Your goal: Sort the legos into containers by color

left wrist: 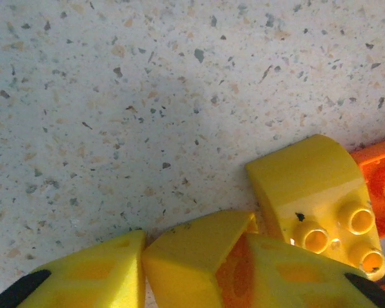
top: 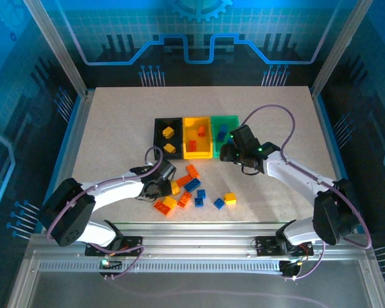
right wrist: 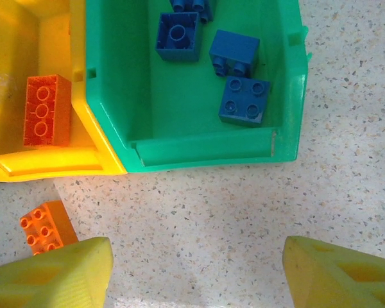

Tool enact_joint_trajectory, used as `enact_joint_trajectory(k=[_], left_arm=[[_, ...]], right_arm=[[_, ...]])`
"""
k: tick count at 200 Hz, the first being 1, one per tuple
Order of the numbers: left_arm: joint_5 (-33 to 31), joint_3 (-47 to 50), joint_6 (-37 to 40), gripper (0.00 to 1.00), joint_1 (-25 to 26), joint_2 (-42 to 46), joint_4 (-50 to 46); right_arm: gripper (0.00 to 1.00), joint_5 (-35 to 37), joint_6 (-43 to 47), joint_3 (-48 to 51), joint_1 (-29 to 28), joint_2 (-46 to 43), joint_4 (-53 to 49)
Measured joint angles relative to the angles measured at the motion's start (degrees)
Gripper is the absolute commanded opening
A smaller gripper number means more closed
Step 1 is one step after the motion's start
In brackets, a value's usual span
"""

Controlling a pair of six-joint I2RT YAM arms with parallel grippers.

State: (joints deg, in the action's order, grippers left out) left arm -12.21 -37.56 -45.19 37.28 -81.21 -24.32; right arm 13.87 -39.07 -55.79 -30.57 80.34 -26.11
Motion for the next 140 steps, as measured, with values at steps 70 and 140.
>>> enact_joint_trajectory(k=[70,140], left_arm=[[-2.8,-1.0,-0.1,0.28,-0.2,2.2,-3.3],[-6.4,-18.4,2.2,0.27,-5.8,3.1,-7.5]], right_arm=[[0.72,-0.9,-0.7,1.7,0.9,-2.1,0.8],[0.72,-2.0,-1.5,3.0,1.5,-3.0,1.3]])
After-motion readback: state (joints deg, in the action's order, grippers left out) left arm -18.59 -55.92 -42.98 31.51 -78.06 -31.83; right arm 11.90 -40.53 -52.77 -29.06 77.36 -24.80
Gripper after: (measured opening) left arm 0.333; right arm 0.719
